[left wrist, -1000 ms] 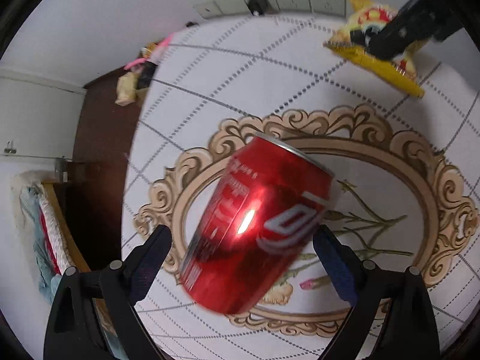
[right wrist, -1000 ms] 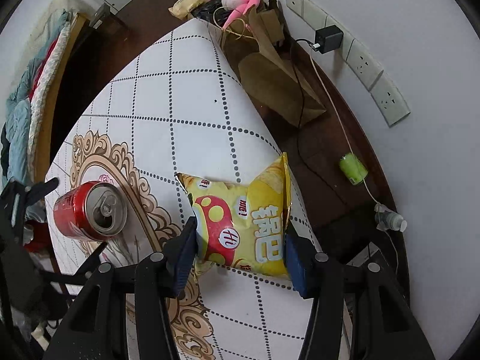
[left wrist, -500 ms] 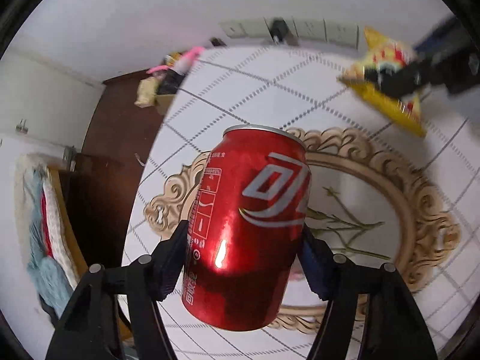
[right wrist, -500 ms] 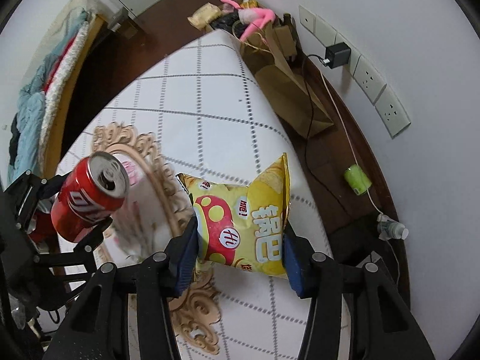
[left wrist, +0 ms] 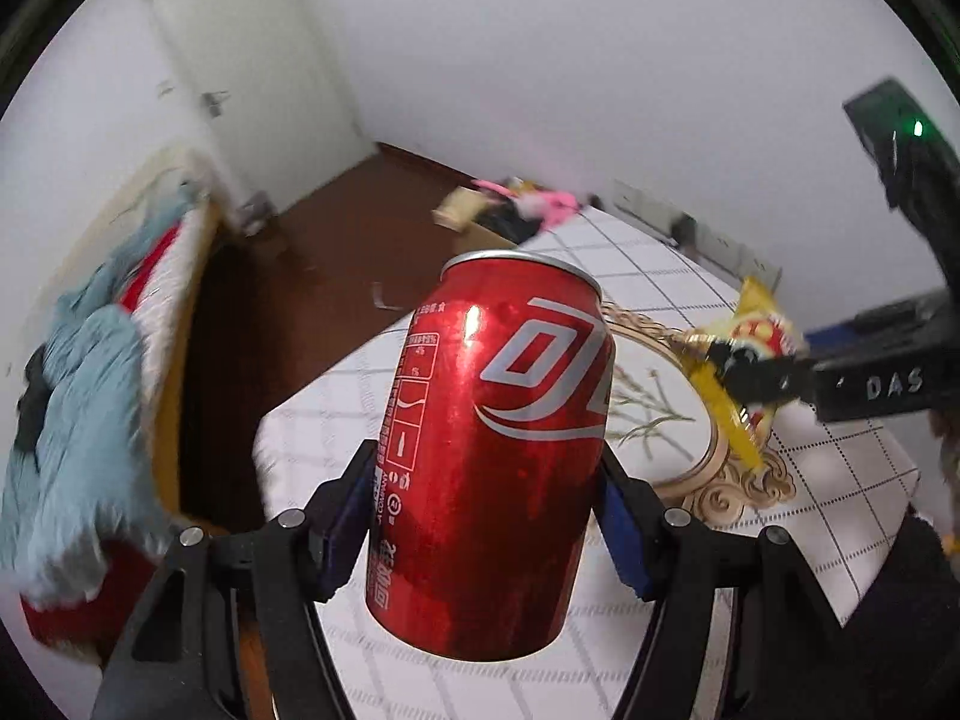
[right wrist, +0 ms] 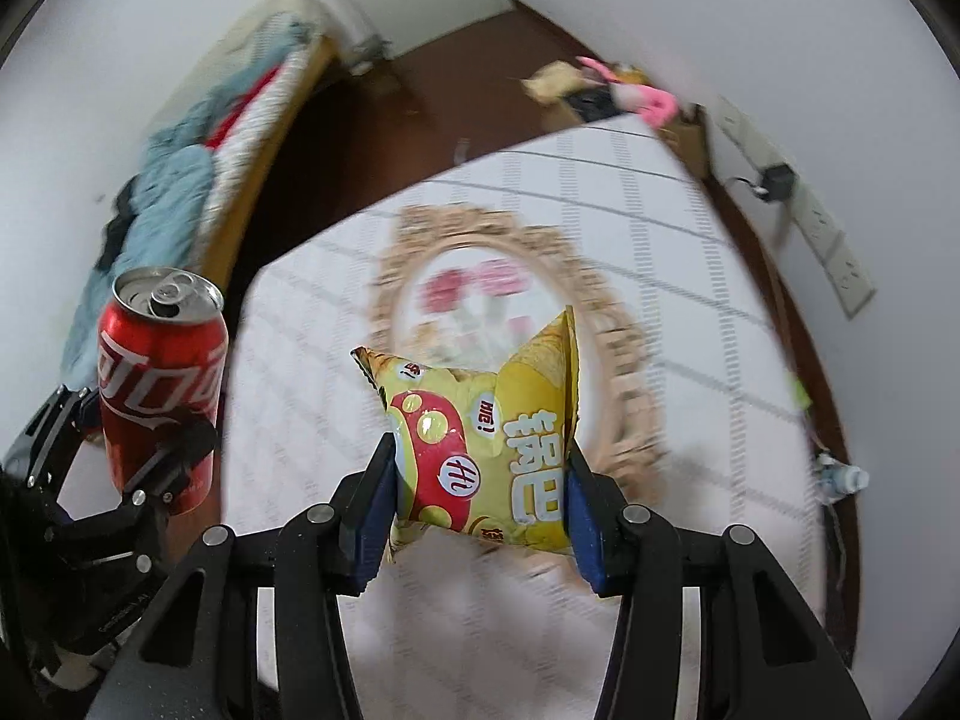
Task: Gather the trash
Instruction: 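Carry the can and snack bag over the trash bin and open both tools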
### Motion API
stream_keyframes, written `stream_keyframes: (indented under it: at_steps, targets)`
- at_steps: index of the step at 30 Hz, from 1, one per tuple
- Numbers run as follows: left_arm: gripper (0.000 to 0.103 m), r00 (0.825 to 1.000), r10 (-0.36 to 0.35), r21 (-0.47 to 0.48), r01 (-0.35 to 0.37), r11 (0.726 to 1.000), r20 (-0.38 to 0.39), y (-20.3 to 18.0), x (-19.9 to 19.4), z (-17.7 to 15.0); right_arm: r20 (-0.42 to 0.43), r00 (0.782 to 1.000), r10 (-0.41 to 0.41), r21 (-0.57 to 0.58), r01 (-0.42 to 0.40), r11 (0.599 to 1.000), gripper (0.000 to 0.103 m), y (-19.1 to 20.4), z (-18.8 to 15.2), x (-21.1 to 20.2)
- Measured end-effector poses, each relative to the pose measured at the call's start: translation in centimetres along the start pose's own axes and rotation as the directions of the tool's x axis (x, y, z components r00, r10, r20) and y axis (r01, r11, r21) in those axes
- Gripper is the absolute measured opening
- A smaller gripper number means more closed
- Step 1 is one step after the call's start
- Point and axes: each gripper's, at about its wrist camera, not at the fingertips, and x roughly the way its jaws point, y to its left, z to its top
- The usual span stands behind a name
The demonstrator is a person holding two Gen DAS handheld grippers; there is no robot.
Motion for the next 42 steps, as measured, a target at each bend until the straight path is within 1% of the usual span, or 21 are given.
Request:
stream_keyframes:
  at_steps: [4, 8, 10, 14, 17, 18, 21, 23, 24, 25, 28, 30, 31, 32, 33, 34, 35, 36, 39, 40, 42]
  targets:
    - [0.064, 0.998, 0.058, -0.070, -0.056, 0.996, 0.035, 4.1, -4.3, -3.1, 0.007, 0.997, 0.077, -0.064, -0.076, 0.995, 0.052, 6.6, -2.5, -1.0]
    - [0.064, 0.994, 0.106, -0.168, -0.099, 0.981, 0.034, 9.1, -8.1, -7.4, -0.006, 0.989, 0.146, -0.131, -0.146, 0.981, 0.052, 13.5, -4.7, -0.9]
    - [0.064, 0.990, 0.136, -0.215, -0.127, 0.968, 0.028, 11.4, -9.4, -9.6, -0.023, 0.983, 0.181, -0.159, -0.183, 0.970, 0.052, 16.9, -5.9, -0.2]
    - [0.064, 0.985, 0.169, -0.319, -0.170, 0.932, -0.032, 16.1, -10.8, -15.8, -0.086, 0.971, 0.224, -0.201, -0.237, 0.950, 0.052, 23.3, -8.7, 2.7]
    - [0.064, 0.982, 0.160, -0.411, -0.187, 0.892, -0.098, 19.0, -10.3, -20.3, -0.166, 0.960, 0.227, -0.225, -0.261, 0.939, 0.052, 27.9, -11.0, 6.7]
    - [0.064, 0.981, 0.151, -0.448, -0.189, 0.874, -0.120, 20.0, -9.8, -21.7, -0.188, 0.957, 0.223, -0.231, -0.264, 0.937, 0.052, 29.0, -11.7, 8.0]
    - [0.064, 0.980, 0.079, -0.573, -0.173, 0.801, -0.185, 23.2, -7.8, -26.2, -0.268, 0.944, 0.192, -0.251, -0.261, 0.932, 0.052, 32.9, -13.6, 12.9]
    - [0.064, 0.976, 0.011, -0.653, -0.152, 0.742, -0.215, 25.3, -5.7, -28.9, -0.310, 0.935, 0.171, -0.258, -0.256, 0.932, 0.052, 34.4, -14.3, 15.8]
    - [0.064, 0.975, -0.006, -0.675, -0.150, 0.722, -0.224, 25.9, -5.0, -29.7, -0.329, 0.931, 0.157, -0.268, -0.251, 0.930, 0.052, 35.1, -14.6, 17.0]
    - [0.064, 0.972, -0.051, -0.708, -0.130, 0.694, -0.229, 26.8, -3.6, -30.7, -0.350, 0.927, 0.137, -0.279, -0.243, 0.929, 0.052, 36.1, -15.0, 18.7]
    - [0.065, 0.962, -0.128, -0.767, -0.109, 0.632, -0.241, 28.2, -0.9, -32.6, -0.386, 0.919, 0.083, -0.316, -0.217, 0.924, 0.052, 38.0, -15.4, 22.3]
    - [0.066, 0.956, -0.131, -0.785, -0.132, 0.605, -0.262, 28.9, 0.1, -33.4, -0.424, 0.905, 0.045, -0.339, -0.205, 0.918, 0.053, 39.2, -15.6, 24.8]
    - [0.073, 0.954, -0.127, -0.793, -0.147, 0.592, -0.271, 29.3, 0.5, -33.9, -0.440, 0.897, 0.028, -0.350, -0.200, 0.915, 0.054, 39.8, -15.7, 25.8]
    - [0.086, 0.955, -0.123, -0.803, -0.153, 0.576, -0.270, 29.6, 0.7, -34.3, -0.455, 0.890, 0.007, -0.369, -0.196, 0.908, 0.058, 40.4, -15.9, 26.8]
    - [0.093, 0.956, -0.121, -0.812, -0.157, 0.563, -0.269, 29.9, 0.7, -34.7, -0.465, 0.885, -0.003, -0.371, -0.192, 0.908, 0.063, 40.6, -16.0, 27.3]
    - [0.097, 0.956, -0.121, -0.823, -0.160, 0.545, -0.267, 30.4, 0.5, -35.2, -0.477, 0.879, 0.000, -0.369, -0.201, 0.907, 0.082, 40.9, -16.0, 27.8]
    - [0.097, 0.955, -0.114, -0.830, -0.174, 0.529, -0.273, 30.6, 0.3, -35.6, -0.488, 0.873, 0.010, -0.367, -0.215, 0.905, 0.099, 41.1, -16.0, 28.0]
    - [0.097, 0.953, -0.100, -0.831, -0.194, 0.522, -0.285, 30.7, -0.1, -36.1, -0.485, 0.874, 0.008, -0.372, -0.214, 0.903, 0.101, 41.2, -16.0, 28.0]
    - [0.097, 0.948, -0.038, -0.821, -0.255, 0.511, -0.317, 30.7, -1.7, -37.2, -0.452, 0.892, -0.019, -0.411, -0.189, 0.892, 0.101, 41.4, -16.0, 26.9]
    - [0.097, 0.943, -0.010, -0.812, -0.282, 0.511, -0.334, 30.3, -2.3, -37.4, -0.444, 0.895, -0.031, -0.422, -0.179, 0.889, 0.101, 41.4, -16.1, 26.6]
    - [0.097, 0.932, 0.022, -0.799, -0.322, 0.508, -0.362, 29.3, -3.4, -37.5, -0.406, 0.911, -0.068, -0.461, -0.139, 0.877, 0.101, 41.1, -15.9, 25.3]
